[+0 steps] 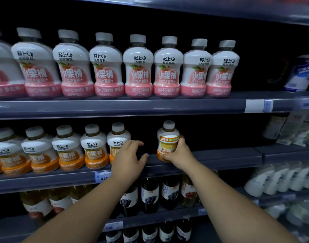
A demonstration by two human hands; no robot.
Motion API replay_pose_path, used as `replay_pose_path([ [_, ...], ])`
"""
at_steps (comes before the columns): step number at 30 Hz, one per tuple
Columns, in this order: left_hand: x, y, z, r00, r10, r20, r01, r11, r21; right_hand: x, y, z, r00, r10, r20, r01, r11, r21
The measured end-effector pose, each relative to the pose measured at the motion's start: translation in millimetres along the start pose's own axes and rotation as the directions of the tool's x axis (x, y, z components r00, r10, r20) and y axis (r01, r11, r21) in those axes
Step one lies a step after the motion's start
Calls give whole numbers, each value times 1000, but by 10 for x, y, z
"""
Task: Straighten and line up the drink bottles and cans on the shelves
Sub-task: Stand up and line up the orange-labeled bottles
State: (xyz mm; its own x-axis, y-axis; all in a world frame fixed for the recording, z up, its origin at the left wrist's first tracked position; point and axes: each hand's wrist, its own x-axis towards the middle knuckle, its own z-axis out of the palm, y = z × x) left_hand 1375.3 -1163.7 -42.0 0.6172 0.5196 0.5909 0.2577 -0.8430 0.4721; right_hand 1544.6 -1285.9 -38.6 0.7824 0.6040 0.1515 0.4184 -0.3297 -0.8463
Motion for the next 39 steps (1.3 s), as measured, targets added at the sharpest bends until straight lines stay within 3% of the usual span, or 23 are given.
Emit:
replay_pose_path([
  [6, -24, -101, -113, 962, 191, -198, -158, 973, 169, -13, -6, 9, 997, -15, -69, 14, 1000, -23],
  [10, 109, -164, -278, 943, 164, -291, -68, 947, 315, -36, 32, 15, 1000, -21, 6, 21, 999, 33],
  [19, 332, -237, -500, 992, -71, -100, 112, 850, 514, -65, 5, -6, 999, -31, 24, 31, 1000, -2],
  [23, 321, -294, -560, 997, -59, -57, 80, 856, 510, -57, -22, 45, 999, -19, -47, 15, 996, -91],
  [29, 295, -354, -630, 999, -23, 22, 8, 847, 532, -81, -12, 93, 999, -26, 29, 25, 1000, 16],
  [32, 268, -368, -627, 1000, 15, 12, -19, 846, 533, -71, -28, 89, 1000, -13, -24, 12, 998, -56],
  [36, 244, -388, -574, 999, 37, -8, -27, 856, 516, -133, 0, 153, 999, -30, 36, 32, 998, -58],
  [39, 217, -416, -541, 997, 63, -39, -35, 869, 493, -163, 17, 187, 998, -35, -48, 29, 994, -107],
])
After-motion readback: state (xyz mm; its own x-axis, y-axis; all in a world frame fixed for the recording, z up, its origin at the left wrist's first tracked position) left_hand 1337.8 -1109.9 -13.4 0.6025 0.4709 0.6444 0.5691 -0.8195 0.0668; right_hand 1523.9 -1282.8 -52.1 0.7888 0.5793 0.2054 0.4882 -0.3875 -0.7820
